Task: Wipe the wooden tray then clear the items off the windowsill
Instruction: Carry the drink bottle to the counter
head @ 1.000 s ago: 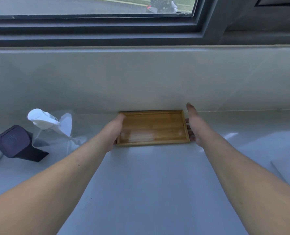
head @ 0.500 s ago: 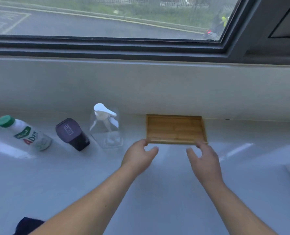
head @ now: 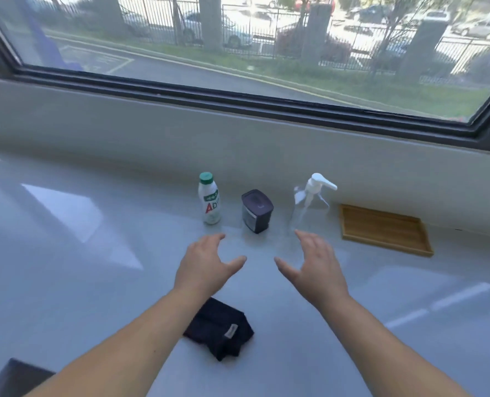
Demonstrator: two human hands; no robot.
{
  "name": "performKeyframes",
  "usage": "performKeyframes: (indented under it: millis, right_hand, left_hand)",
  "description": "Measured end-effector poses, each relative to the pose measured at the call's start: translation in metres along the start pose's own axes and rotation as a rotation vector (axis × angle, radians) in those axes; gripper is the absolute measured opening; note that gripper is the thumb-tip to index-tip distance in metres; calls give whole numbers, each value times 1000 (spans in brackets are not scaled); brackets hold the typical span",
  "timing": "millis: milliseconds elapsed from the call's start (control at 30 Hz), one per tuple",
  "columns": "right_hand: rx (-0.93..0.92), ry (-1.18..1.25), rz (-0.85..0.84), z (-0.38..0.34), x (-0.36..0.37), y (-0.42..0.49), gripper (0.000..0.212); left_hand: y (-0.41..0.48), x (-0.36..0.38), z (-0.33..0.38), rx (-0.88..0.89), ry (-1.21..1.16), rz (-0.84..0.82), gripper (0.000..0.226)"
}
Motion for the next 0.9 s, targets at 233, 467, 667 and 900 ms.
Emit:
performKeyframes:
  millis: [233, 467, 667, 900]
  right_hand:
    - [-46, 58, -34, -111, 34, 6, 86]
    - [-10, 30, -92, -133, 80, 50, 86]
    - [72, 102, -156, -115, 127, 103, 86]
    - [543, 778, -298, -87, 182, 174, 61]
  left_hand:
    - [4, -104, -81, -90, 10, 111, 91]
    - [56, -110, -84, -107, 41, 102, 94]
    - [120, -76, -75, -121, 45, 38, 97]
    - [205, -28, -62, -174, -129, -8, 104]
Point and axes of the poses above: each hand's wrist, its own y-axis towards the middle knuckle, its own x-axis out of the palm, z = x × y, the point moved 5 cm from there along y, towards the middle knuckle, and after that the axes turned 2 degrees about -x, right-handed, at the moved point
